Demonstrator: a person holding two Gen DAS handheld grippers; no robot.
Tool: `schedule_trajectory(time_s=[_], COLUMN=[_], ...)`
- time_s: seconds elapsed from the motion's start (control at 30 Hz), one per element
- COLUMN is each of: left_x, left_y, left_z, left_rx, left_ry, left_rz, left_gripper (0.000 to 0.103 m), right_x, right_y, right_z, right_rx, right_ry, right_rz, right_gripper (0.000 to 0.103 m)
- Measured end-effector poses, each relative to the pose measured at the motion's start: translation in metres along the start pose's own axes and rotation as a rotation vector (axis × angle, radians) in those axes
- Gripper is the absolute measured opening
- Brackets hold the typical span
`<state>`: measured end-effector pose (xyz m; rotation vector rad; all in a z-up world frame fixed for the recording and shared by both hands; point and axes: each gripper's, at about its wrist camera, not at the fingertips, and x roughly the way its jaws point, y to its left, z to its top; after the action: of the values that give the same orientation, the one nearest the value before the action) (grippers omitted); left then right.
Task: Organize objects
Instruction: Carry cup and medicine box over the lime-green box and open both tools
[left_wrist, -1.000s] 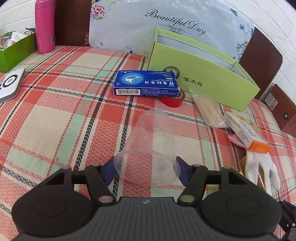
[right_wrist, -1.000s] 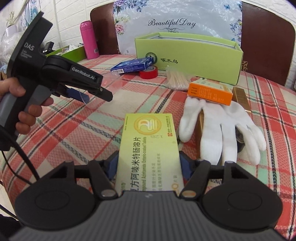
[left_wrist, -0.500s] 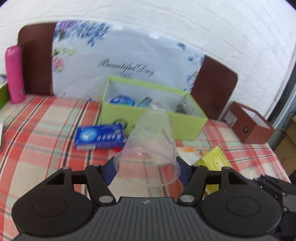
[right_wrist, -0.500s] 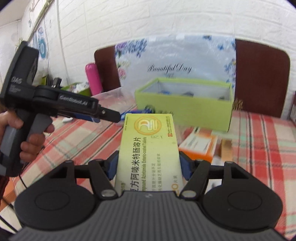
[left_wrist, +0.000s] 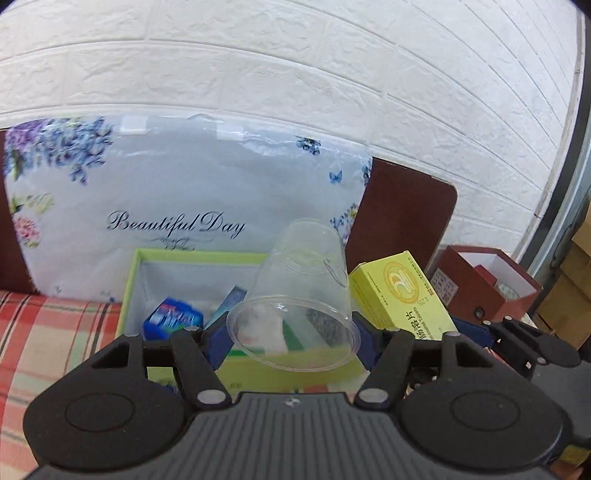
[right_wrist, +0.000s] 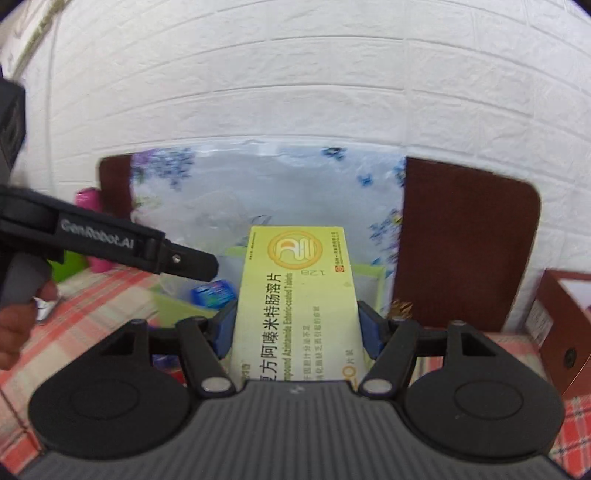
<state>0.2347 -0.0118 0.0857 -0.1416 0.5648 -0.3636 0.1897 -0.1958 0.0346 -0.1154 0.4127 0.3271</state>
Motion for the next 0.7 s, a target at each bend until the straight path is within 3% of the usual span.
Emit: schedule_trajectory(time_s=[0.17,0.37,0.43,0.47,0.57,0.7], left_x=[0.042,0.082,0.093,0.1,0.112,0.105], left_y=[0.002,0.012,0.017,0.019,0.028,0.037], left_z=[0.017,0.011,0.003,-0.001,-0.014,-0.017], left_rx=[0.003,0.0,0.006,0.019,0.05,0.007], left_ry=[0.03,0.075,0.091,0.108,0.151,0.144], left_rz=[0.007,0.02,0.017,0.05,0.074,0.066], left_gripper=[0.068,0.069,0.079,0.084,0.086,0.086], right_x=[0.054,0.104,0.119,0.125,0.132,0.123], right_y=[-0.014,-0.02,-0.018,-0.016,-0.012,-0.016], right_z=[0.005,-0.001,-0.007,-0.011,-0.024,-0.028], right_rx=[0.011,0.009,-0.021,-0.045,-0.119,-0.098], right_ry=[0.018,0.04,0.06,0.072,0.087,0.061], right_rz=[-0.054,-0.068,-0.055,-0.05,-0.089,-0.107], right_gripper=[0.065,0.065,0.066,0.075,0.097,0.101])
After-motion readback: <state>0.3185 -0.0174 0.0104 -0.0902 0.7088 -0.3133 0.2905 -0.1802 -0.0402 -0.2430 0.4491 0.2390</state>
